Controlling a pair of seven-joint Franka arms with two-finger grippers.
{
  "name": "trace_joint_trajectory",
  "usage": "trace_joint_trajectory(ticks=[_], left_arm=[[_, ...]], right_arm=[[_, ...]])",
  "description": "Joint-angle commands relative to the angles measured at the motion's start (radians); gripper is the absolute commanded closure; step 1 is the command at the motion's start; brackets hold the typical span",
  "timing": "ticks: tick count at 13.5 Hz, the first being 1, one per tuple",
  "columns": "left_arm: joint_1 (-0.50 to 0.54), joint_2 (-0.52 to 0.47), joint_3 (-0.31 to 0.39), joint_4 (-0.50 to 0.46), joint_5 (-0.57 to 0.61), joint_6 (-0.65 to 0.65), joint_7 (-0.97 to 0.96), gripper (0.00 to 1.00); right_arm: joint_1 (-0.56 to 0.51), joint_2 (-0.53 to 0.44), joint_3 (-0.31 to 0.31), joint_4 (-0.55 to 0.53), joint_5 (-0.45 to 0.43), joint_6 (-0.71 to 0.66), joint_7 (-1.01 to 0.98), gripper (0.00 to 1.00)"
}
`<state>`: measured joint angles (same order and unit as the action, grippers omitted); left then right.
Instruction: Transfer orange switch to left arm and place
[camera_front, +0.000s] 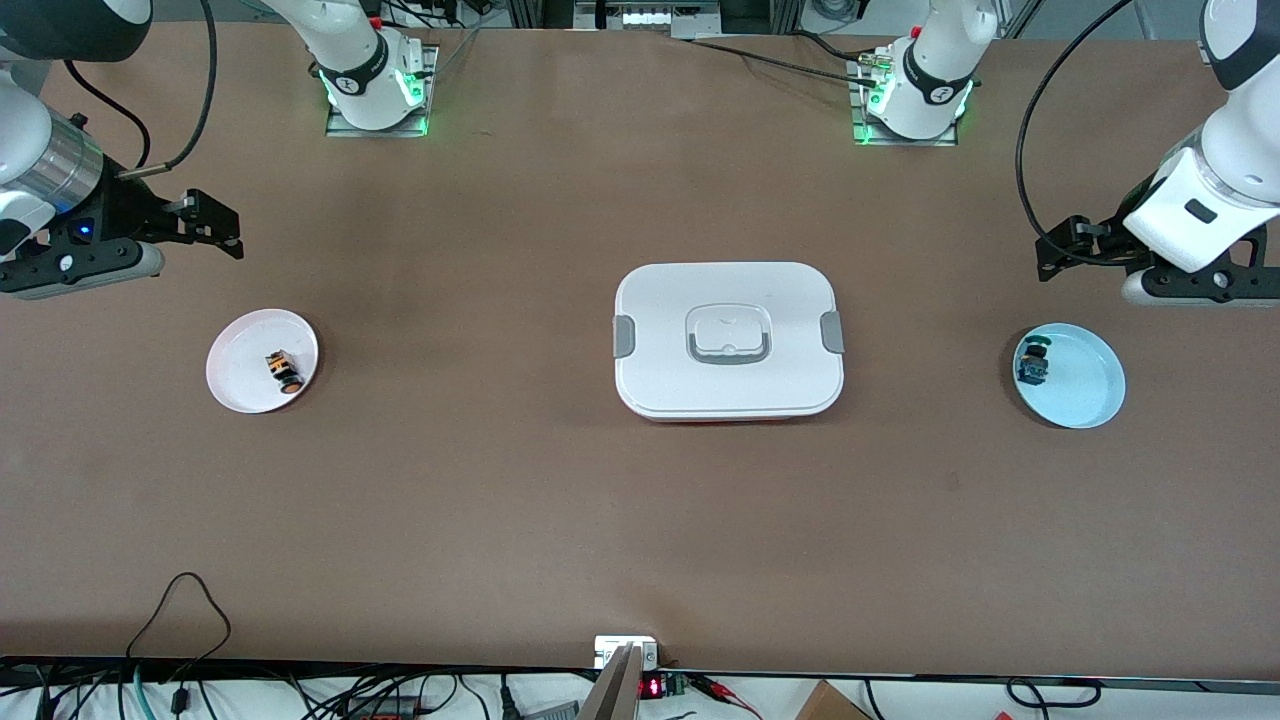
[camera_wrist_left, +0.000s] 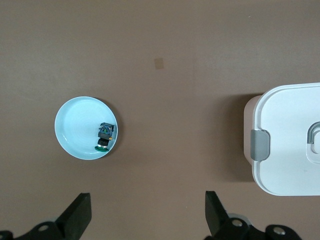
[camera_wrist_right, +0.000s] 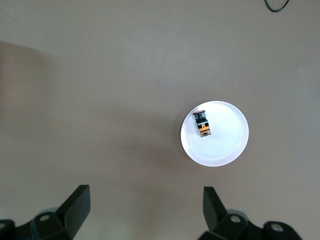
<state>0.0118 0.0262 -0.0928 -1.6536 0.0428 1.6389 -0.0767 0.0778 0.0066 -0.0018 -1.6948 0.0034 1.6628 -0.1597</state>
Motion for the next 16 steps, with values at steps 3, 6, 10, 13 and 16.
trace_joint_trajectory(ticks=[3, 6, 10, 13, 16], left_arm=[[0.007, 0.018, -0.001, 0.028, -0.009, -0.008, -0.005, 0.00], [0.014, 0.020, -0.001, 0.028, -0.009, -0.008, -0.002, 0.00], [0.013, 0.020, -0.004, 0.029, -0.009, -0.010, -0.003, 0.00], [0.013, 0.018, -0.007, 0.029, -0.009, -0.011, -0.006, 0.00], [0.013, 0.018, -0.007, 0.029, -0.009, -0.011, -0.006, 0.00]], right_arm=[[-0.004, 0.012, 0.000, 0.027, 0.015, -0.017, -0.008, 0.00], [-0.003, 0.010, 0.000, 0.026, 0.015, -0.026, -0.003, 0.00], [0.000, 0.010, 0.003, 0.000, 0.003, -0.097, -0.225, 0.00], [-0.004, 0.012, 0.002, -0.038, -0.034, -0.078, -0.436, 0.00], [-0.027, 0.010, -0.006, -0.116, -0.052, -0.010, -0.729, 0.00]])
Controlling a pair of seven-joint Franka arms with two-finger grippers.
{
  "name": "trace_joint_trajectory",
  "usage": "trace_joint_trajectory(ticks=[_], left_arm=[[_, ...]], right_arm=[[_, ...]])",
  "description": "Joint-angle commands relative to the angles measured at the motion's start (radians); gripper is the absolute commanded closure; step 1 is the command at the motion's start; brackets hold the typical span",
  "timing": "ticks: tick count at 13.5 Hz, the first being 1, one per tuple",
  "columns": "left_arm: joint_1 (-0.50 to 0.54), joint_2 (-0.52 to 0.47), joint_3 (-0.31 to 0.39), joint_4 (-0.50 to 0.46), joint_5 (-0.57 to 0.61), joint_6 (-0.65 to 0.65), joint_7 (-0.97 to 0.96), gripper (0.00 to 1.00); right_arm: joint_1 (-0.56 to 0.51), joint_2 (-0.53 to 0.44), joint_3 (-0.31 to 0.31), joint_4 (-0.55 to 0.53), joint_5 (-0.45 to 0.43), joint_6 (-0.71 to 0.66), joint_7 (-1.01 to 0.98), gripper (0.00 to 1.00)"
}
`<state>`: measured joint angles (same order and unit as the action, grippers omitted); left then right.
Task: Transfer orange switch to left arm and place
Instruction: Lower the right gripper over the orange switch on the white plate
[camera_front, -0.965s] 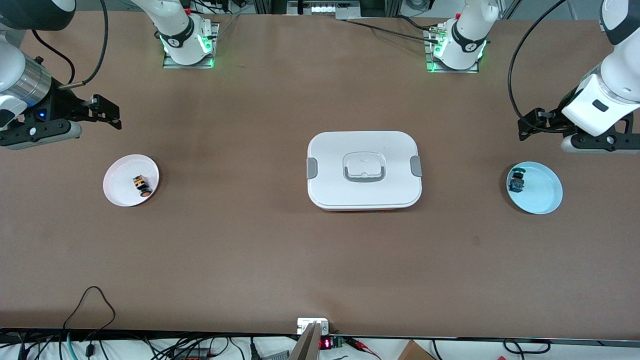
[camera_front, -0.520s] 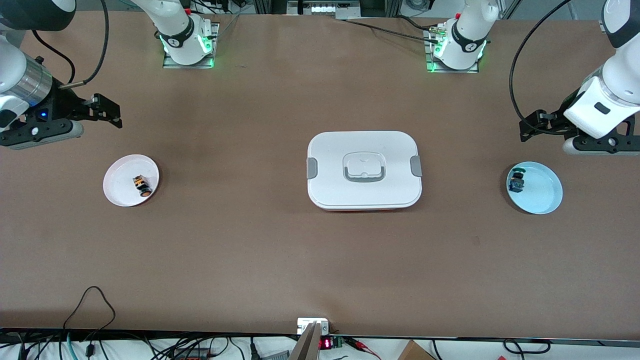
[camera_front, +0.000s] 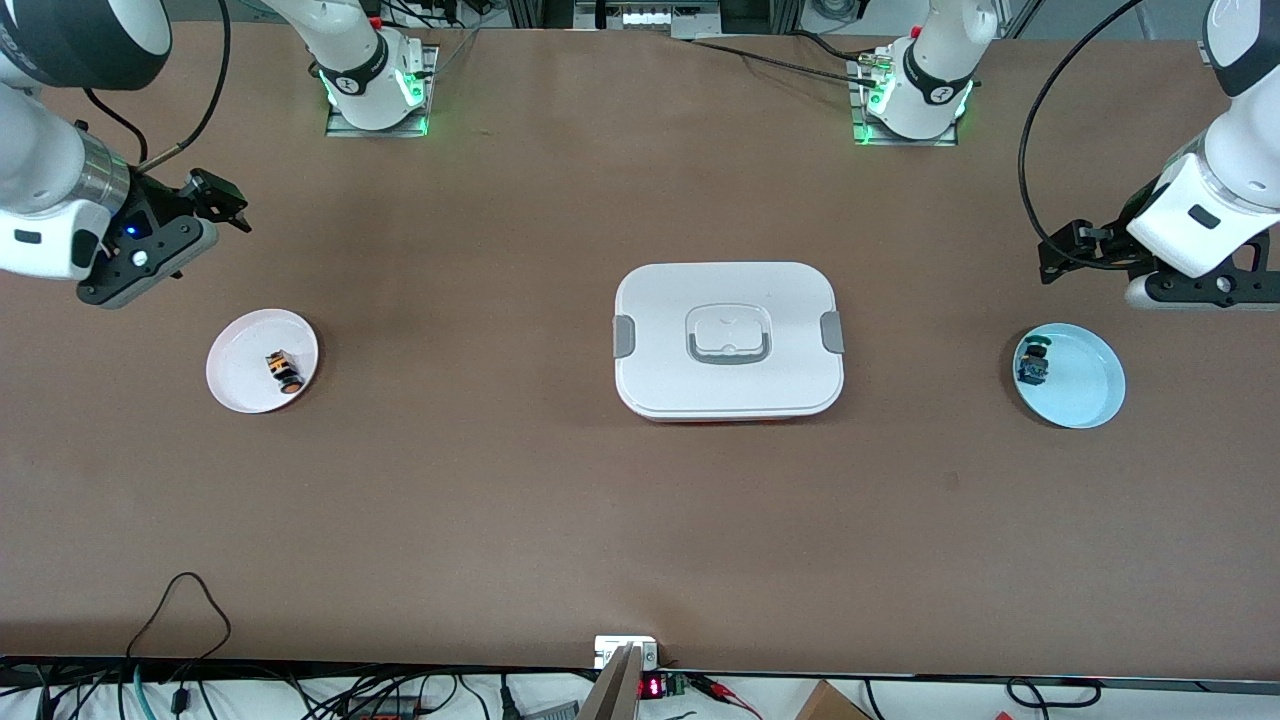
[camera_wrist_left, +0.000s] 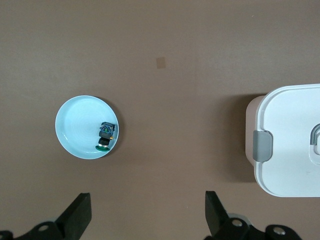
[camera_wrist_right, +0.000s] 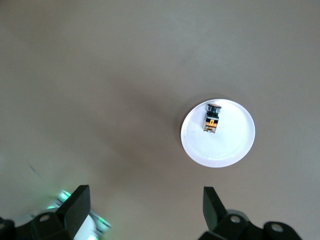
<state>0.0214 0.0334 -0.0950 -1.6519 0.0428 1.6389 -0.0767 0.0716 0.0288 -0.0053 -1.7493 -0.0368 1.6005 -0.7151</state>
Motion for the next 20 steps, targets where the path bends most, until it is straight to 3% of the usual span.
trace_joint_trajectory(ticks=[1, 4, 9, 20], left_arm=[[0.003, 0.011, -0.005, 0.027, -0.009, -0.011, -0.006, 0.00], [0.003, 0.011, -0.006, 0.027, -0.009, -0.011, -0.006, 0.00], [0.003, 0.011, -0.006, 0.027, -0.007, -0.011, -0.006, 0.00], [0.003, 0.011, -0.008, 0.027, -0.007, -0.013, -0.006, 0.00]], right_arm=[[-0.042, -0.009, -0.002, -0.090, -0.012, 0.090, -0.288, 0.00], [-0.046, 0.038, -0.002, -0.139, -0.055, 0.192, -0.689, 0.00], [-0.049, 0.137, -0.002, -0.144, -0.080, 0.364, -1.183, 0.00], [-0.150, 0.310, 0.002, -0.241, -0.052, 0.597, -1.431, 0.00]])
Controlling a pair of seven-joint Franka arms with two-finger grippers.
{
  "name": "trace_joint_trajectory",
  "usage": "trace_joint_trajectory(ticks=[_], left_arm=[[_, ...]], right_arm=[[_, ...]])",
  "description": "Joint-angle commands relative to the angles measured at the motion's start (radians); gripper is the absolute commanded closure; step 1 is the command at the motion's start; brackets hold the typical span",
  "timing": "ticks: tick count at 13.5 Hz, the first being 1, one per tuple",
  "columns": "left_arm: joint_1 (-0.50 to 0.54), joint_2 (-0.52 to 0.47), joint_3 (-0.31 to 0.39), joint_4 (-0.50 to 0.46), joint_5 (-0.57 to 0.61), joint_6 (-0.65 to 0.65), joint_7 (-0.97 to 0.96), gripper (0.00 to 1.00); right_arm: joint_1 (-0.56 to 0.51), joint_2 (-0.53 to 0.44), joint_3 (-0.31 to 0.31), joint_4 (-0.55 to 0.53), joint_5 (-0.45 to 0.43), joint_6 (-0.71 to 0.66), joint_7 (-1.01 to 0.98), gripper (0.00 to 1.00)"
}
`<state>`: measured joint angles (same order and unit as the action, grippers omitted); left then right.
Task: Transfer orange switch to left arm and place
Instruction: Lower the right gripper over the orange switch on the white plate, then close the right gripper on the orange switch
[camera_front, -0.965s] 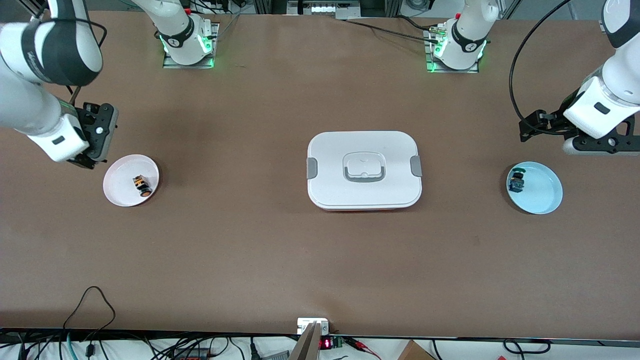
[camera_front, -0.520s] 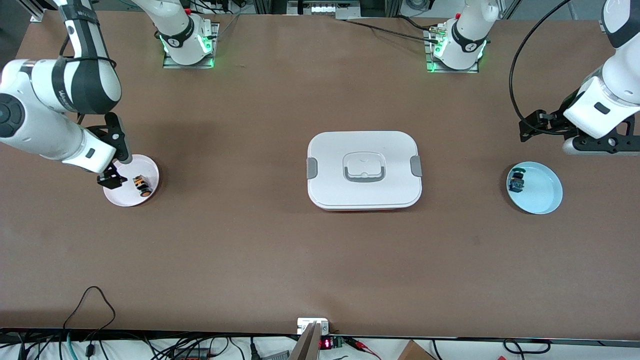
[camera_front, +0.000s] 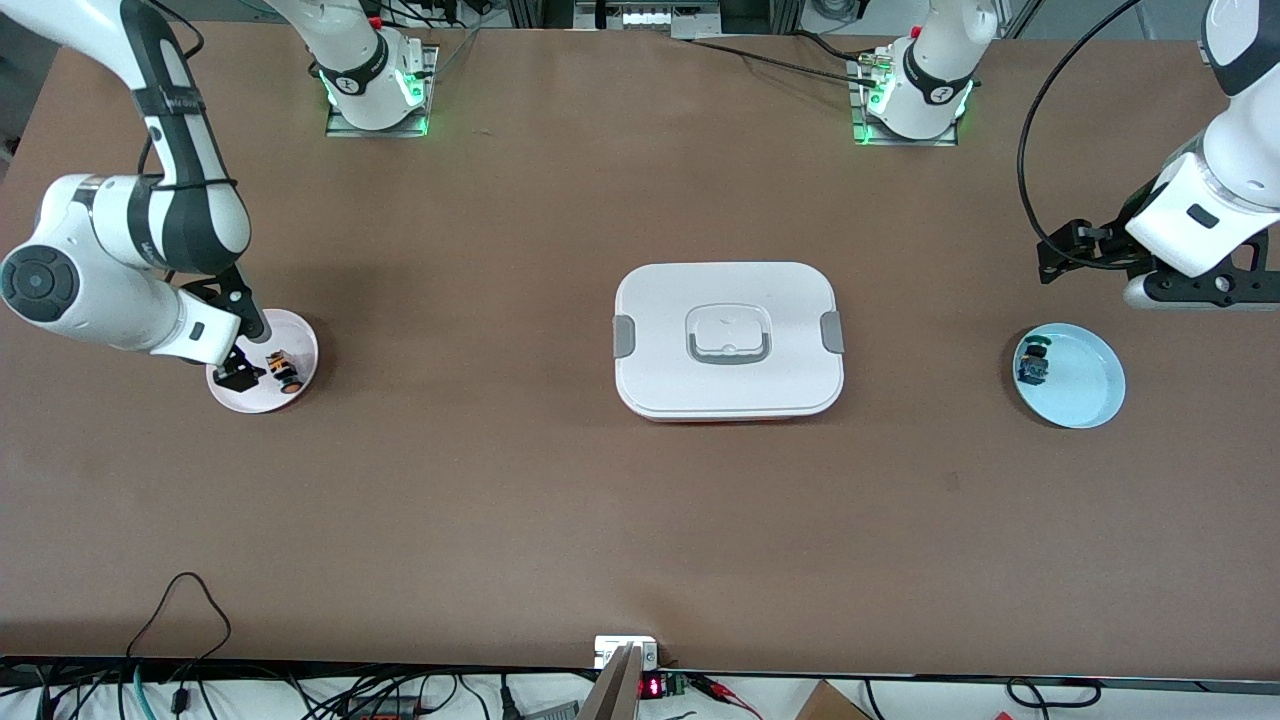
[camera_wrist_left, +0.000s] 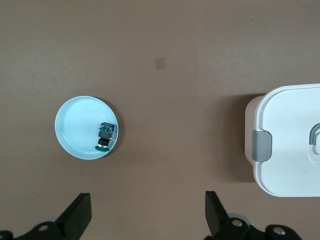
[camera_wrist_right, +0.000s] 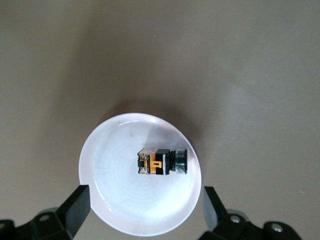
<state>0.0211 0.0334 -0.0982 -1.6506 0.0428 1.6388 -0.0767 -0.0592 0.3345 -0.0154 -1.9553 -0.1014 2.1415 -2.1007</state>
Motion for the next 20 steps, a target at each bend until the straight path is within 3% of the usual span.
trace_joint_trajectory(ticks=[1, 6, 12, 20], left_arm=[[0.003, 0.011, -0.006, 0.026, -0.007, -0.014, -0.006, 0.00], [-0.001, 0.011, -0.009, 0.026, 0.000, -0.014, -0.008, 0.00], [-0.003, 0.011, -0.009, 0.026, 0.003, -0.014, -0.008, 0.00], [-0.003, 0.011, -0.009, 0.026, 0.003, -0.014, -0.008, 0.00]], right_arm=[[-0.024, 0.003, 0.014, -0.063, 0.012, 0.095, -0.061, 0.00], [-0.024, 0.020, 0.014, -0.154, 0.012, 0.287, -0.114, 0.00], [-0.057, 0.092, 0.015, -0.155, 0.012, 0.365, -0.128, 0.00], [-0.070, 0.100, 0.017, -0.155, 0.031, 0.370, -0.130, 0.00]])
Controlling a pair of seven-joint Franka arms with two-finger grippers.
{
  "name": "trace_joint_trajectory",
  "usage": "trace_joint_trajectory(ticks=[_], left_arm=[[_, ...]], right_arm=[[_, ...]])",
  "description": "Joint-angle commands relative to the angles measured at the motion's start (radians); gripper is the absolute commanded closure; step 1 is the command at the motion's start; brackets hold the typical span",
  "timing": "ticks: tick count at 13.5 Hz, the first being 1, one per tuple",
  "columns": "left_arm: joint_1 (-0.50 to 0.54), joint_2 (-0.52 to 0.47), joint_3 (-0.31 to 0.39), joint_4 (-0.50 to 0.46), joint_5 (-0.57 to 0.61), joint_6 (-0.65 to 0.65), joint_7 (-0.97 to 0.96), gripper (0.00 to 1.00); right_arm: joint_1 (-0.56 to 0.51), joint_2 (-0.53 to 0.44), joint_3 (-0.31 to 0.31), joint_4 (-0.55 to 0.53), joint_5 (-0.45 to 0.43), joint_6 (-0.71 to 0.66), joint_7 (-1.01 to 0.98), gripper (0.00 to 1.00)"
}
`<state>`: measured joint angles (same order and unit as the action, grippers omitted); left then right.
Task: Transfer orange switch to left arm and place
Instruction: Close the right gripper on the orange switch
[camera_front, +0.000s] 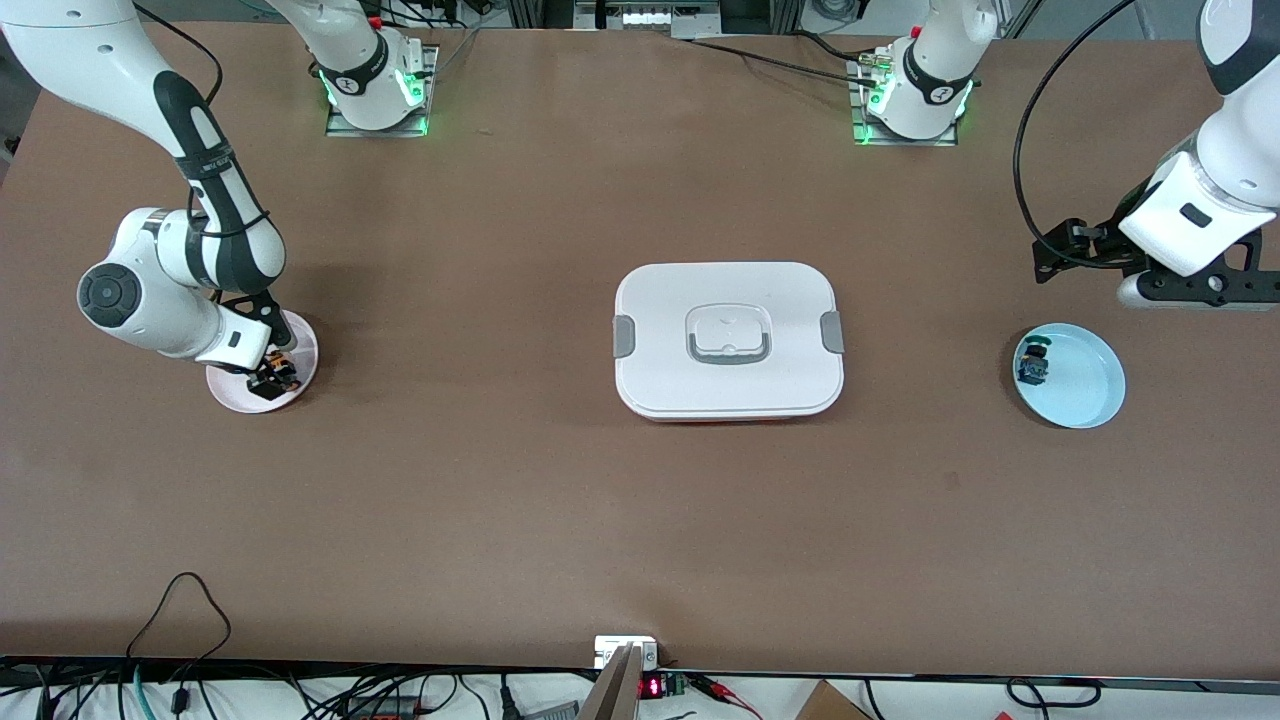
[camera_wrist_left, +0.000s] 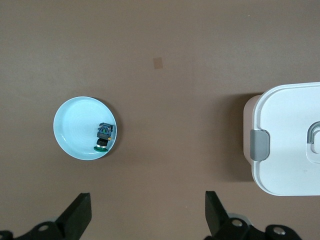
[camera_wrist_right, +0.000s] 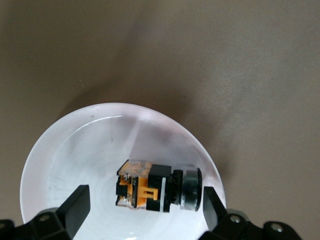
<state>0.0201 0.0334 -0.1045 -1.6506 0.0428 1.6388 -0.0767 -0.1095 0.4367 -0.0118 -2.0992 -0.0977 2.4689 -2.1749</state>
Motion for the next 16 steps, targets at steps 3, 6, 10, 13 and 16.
trace_joint_trajectory(ticks=[3, 6, 10, 13, 16], left_arm=[[-0.002, 0.011, -0.003, 0.026, 0.003, -0.014, -0.008, 0.00], [-0.002, 0.011, -0.003, 0.026, 0.003, -0.014, -0.008, 0.00], [-0.005, 0.011, -0.003, 0.028, 0.002, -0.014, -0.009, 0.00], [-0.009, 0.009, -0.006, 0.029, -0.003, -0.014, -0.011, 0.00], [-0.009, 0.009, -0.003, 0.029, -0.004, -0.014, -0.009, 0.00]], right_arm=[[-0.016, 0.010, 0.015, -0.010, 0.029, 0.062, -0.056, 0.00], [-0.016, 0.020, 0.015, -0.010, 0.039, 0.071, -0.056, 0.00], [-0.019, 0.033, 0.015, -0.010, 0.045, 0.078, -0.056, 0.00], [-0.019, 0.031, 0.016, -0.010, 0.061, 0.076, -0.056, 0.09], [-0.022, 0.030, 0.016, -0.010, 0.065, 0.076, -0.056, 0.36]])
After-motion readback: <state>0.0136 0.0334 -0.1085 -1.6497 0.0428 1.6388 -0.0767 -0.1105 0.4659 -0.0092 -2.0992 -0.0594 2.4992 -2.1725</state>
